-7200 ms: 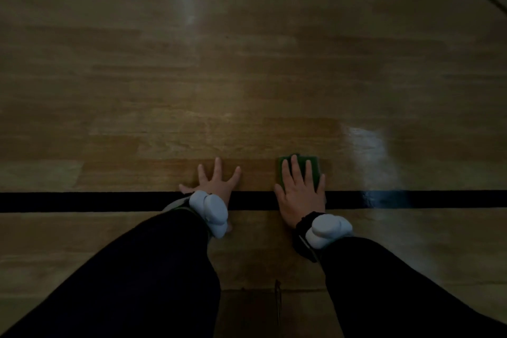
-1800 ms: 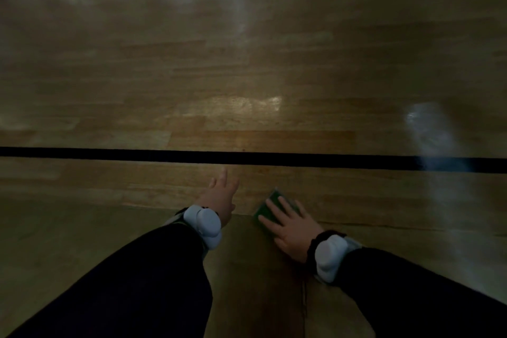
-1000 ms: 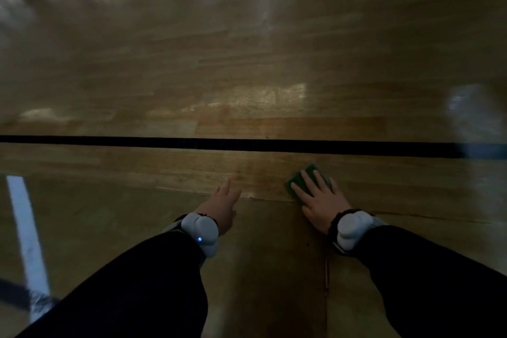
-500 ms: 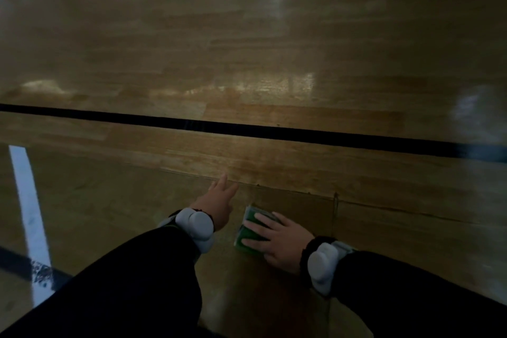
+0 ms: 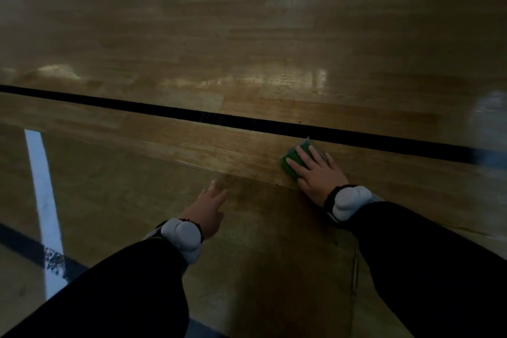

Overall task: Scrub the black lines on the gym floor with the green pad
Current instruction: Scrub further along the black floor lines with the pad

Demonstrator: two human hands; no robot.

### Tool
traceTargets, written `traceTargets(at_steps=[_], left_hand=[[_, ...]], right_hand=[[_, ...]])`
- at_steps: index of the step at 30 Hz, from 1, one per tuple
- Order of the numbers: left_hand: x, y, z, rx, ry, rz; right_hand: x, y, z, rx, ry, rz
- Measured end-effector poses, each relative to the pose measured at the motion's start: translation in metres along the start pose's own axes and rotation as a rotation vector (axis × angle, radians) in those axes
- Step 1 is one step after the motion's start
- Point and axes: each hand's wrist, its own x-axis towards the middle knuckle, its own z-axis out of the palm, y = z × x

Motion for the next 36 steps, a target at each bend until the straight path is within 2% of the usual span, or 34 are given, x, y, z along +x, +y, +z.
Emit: traceTargets(at_steps=[4, 8, 10, 12, 15, 17, 29, 36], left_hand=[[0.011, -0.006, -0.001, -0.005, 0.011, 0.018], [0.026, -0.009, -0.007, -0.027, 0.038, 0.034], [0.036, -0.014, -0.012, -0.018, 0.066, 0.042], [0.045, -0.019, -0.018, 0.002, 0.095, 0.034], [0.059, -0.027, -0.027, 0.019, 0.086, 0.016], [0.067, -0.032, -0.033, 0.032, 0.071, -0.010], [0.117, -0.036, -0.074, 0.175, 0.024, -0.101], [0.148, -0.045, -0.089, 0.264, -0.061, -0.052]], right_hand=[[0.020, 0.012, -0.010, 0.038, 0.049, 0.133], [0.026, 0.008, -0.011, 0.045, 0.031, 0.178], [0.028, 0.000, -0.012, 0.024, 0.019, 0.126], [0.030, -0.021, -0.010, -0.016, 0.005, -0.016], [0.034, -0.072, 0.002, -0.062, -0.030, -0.198], [0.036, -0.094, 0.008, -0.085, -0.025, -0.244], [0.063, -0.080, 0.007, -0.036, 0.053, -0.242], [0.099, -0.065, -0.014, 0.010, 0.082, -0.161]])
